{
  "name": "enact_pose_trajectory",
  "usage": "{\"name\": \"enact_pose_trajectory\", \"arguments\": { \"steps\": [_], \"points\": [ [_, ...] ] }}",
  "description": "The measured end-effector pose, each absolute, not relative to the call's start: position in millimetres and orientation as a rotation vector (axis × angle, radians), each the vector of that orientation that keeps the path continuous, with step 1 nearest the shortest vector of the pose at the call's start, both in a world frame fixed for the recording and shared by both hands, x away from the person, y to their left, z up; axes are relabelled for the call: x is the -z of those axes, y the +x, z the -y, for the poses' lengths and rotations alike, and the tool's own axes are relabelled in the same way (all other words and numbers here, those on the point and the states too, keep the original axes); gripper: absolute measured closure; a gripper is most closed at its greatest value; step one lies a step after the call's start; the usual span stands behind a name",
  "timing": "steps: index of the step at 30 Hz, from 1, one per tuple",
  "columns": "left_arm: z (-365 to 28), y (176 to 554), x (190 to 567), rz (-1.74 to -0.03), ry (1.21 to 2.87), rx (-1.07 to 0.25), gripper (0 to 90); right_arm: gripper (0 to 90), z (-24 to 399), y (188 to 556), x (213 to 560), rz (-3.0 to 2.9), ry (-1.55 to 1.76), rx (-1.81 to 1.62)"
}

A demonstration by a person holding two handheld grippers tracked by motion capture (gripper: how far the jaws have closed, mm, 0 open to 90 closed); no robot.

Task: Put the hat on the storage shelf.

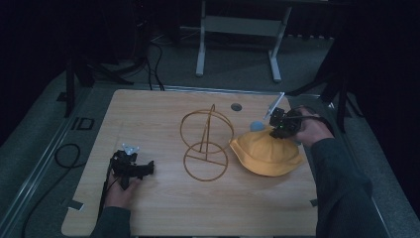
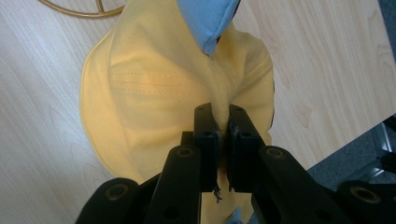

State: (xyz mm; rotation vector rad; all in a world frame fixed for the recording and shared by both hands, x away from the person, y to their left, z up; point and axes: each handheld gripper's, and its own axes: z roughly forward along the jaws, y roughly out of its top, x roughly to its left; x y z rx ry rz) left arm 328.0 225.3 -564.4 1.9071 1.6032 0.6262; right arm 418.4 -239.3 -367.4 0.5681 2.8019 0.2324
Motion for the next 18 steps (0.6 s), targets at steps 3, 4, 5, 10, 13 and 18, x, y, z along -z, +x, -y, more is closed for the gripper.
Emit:
{"name": "enact_pose_trajectory", "arguments": {
  "steps": [3,4,5,10,13,18],
  "points": [
    [-225,328,564,-1.603,1.907,-0.626,0.4,84.3,239,418,362,-2.796,0.565,-0.231],
    [-225,328,564,-1.603,1.907,-0.626,0.4,84.3,239,418,362,-2.796,0.565,-0.231],
    [-225,328,564,-1.603,1.907,-0.626,0.4,84.3,240,417,360,-2.794,0.563,-0.229],
    [-225,328,564,-1.603,1.907,-0.626,0.4,84.3,242,415,353,-2.791,0.552,-0.239],
    [-225,328,564,-1.604,1.907,-0.626,0.4,84.3,244,414,346,-2.791,0.536,-0.256],
    [-225,328,564,-1.604,1.908,-0.626,0.4,84.3,245,410,338,-2.79,0.517,-0.272]
  ]
}}
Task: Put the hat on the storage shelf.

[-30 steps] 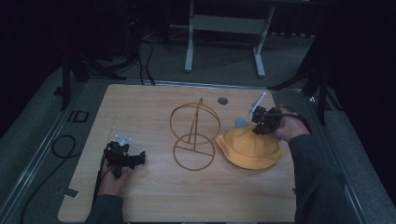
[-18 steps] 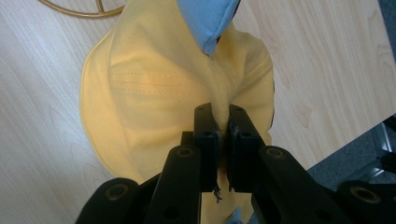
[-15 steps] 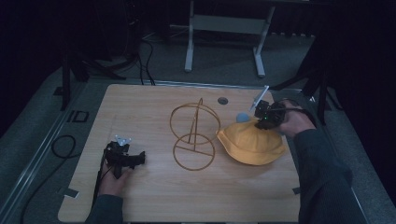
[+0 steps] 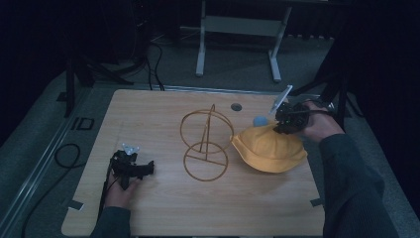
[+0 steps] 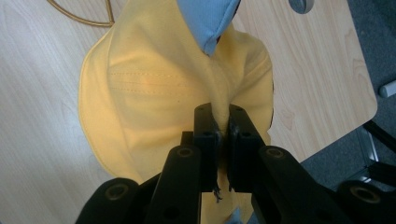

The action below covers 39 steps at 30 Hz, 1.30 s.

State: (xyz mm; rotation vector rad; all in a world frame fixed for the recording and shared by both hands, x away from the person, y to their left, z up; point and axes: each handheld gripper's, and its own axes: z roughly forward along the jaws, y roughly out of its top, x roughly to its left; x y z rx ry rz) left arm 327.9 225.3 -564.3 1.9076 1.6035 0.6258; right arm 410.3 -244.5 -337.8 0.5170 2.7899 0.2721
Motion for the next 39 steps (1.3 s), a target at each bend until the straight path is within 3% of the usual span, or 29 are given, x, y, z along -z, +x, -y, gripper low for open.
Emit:
{"name": "enact_pose_trajectory", "arguments": {
  "steps": [39],
  "points": [
    [-225,328,564,-1.603,1.911,-0.625,0.4,84.3,261,399,278,-2.727,0.495,-0.358]
  ]
}}
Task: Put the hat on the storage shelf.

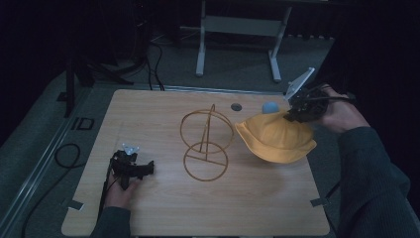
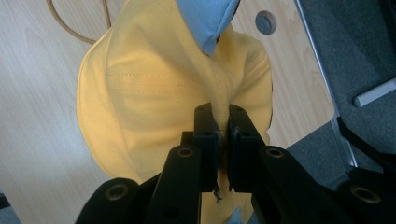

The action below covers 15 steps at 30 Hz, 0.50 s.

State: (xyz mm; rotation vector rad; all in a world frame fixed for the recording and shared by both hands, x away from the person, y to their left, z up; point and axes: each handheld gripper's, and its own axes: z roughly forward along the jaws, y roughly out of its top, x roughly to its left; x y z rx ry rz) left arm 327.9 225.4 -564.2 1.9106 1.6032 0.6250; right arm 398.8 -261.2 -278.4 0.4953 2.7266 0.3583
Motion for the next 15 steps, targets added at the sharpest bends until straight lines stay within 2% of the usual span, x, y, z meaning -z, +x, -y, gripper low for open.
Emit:
{"name": "enact_pose_trajectory", "arguments": {
  "steps": [15],
  "points": [
    [-225,328,564,-1.604,1.911,-0.625,0.4,84.3,267,404,264,-2.677,0.558,-0.436]
  ]
}}
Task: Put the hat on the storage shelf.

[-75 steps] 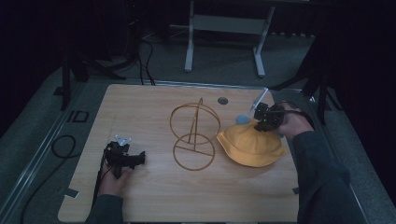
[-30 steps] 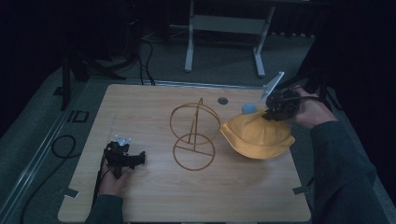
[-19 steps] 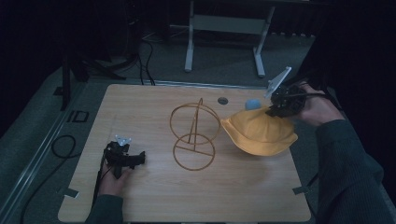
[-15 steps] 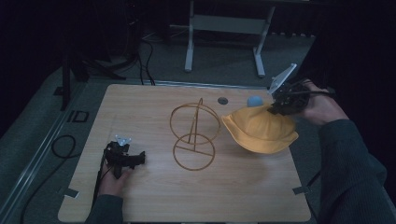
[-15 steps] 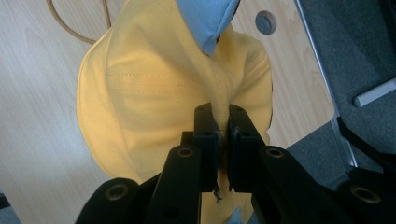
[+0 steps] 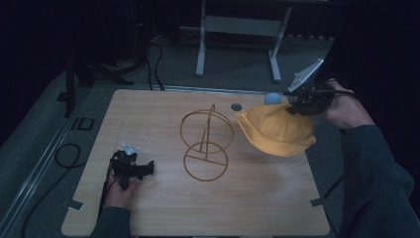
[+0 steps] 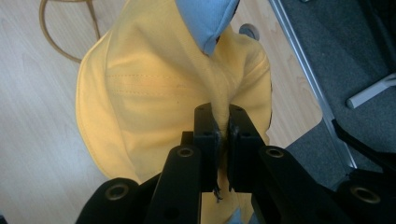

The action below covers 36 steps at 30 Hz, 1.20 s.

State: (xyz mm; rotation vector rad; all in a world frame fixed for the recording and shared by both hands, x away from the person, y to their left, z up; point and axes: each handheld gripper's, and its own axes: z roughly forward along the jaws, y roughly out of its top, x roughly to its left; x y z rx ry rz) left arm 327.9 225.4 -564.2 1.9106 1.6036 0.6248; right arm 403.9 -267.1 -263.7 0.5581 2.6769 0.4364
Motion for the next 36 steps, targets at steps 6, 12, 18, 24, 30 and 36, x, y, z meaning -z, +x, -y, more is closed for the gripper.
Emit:
{"name": "enact_pose_trajectory", "arguments": {
  "steps": [6,12,18,24,30,36],
  "points": [
    [-225,328,564,-1.604,1.911,-0.625,0.4,84.4,266,405,259,-2.658,0.572,-0.487],
    [-225,328,564,-1.604,1.91,-0.625,0.4,84.4,262,404,256,-2.641,0.567,-0.545],
    [-225,328,564,-1.604,1.91,-0.625,0.4,84.4,256,404,254,-2.638,0.555,-0.576],
    [-225,328,564,-1.603,1.91,-0.626,0.3,84.4,251,403,248,-2.632,0.539,-0.611],
    [-225,328,564,-1.604,1.908,-0.626,0.4,84.4,247,401,240,-2.624,0.526,-0.639],
    [-225,328,564,-1.604,1.907,-0.627,0.3,84.4,244,400,236,-2.619,0.522,-0.653]
  ]
}}
